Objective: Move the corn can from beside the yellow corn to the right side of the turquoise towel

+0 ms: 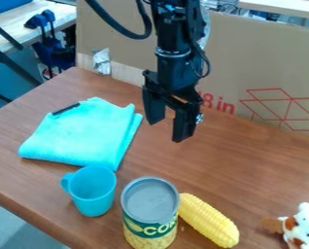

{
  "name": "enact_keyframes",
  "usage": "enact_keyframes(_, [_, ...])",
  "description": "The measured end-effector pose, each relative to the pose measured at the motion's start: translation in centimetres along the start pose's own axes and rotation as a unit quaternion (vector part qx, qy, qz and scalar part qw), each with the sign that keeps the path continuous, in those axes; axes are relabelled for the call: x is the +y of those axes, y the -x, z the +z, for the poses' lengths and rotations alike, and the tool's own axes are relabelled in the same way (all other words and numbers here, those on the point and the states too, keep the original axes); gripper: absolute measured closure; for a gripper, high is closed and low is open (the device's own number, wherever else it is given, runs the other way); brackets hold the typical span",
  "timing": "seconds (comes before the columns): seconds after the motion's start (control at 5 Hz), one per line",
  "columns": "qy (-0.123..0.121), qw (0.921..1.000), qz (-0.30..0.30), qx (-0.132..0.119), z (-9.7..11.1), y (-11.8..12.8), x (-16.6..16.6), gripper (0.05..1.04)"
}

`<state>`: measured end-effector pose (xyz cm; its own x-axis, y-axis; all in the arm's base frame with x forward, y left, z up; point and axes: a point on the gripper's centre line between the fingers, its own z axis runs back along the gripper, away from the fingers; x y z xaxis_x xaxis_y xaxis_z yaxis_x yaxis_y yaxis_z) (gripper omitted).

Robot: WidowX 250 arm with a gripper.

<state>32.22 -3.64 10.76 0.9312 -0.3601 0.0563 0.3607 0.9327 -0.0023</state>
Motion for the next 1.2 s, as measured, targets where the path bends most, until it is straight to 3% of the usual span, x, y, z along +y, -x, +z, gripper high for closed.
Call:
enact_keyframes(0.4, [0.014, 0.9995, -0.009, 0.028, -0.9, 1.1, -0.7, 0.082])
enact_keyframes(0.6, [-0.001, 0.9995, -0.011, -0.031, 2.6, 3.6, -1.5, 0.082])
enact_keyframes(0.8, [-0.018, 0.9987, -0.028, -0.039, 4.1, 5.5, -2.6, 0.082])
enact_keyframes(1.2, [-0.033, 0.998, -0.04, 0.036, 2.8, 8.3, -3.2, 0.082])
